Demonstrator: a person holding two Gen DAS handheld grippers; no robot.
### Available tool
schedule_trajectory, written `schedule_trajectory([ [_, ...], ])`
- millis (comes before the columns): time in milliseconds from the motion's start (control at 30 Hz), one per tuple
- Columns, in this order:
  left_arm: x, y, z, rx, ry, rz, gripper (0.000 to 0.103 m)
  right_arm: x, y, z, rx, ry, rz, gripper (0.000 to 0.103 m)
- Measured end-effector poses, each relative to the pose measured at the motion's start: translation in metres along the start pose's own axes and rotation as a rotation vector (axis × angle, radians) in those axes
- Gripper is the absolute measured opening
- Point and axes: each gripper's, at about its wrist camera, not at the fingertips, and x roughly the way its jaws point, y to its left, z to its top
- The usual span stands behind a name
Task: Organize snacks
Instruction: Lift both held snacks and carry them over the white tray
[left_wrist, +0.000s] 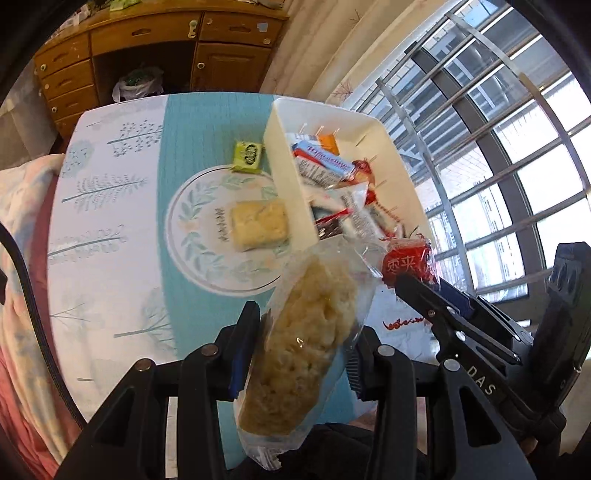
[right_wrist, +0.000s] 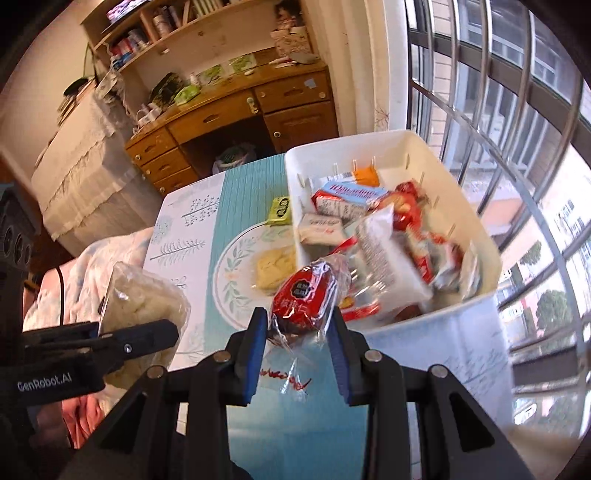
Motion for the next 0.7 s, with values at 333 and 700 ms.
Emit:
schedule_trajectory([
  [333, 0.043, -0.057, 0.044, -0.089, 0.024, -0.005, 0.041, 0.012, -0.064, 0.048, -0.091, 0.097, 0.029, 0.033],
  [700, 0.091, -0.083, 0.079, -0.155, 0.039, 0.014, 0.041, 0.034, -0.109, 0.089, -0.132, 0.21, 0.081, 0.033],
])
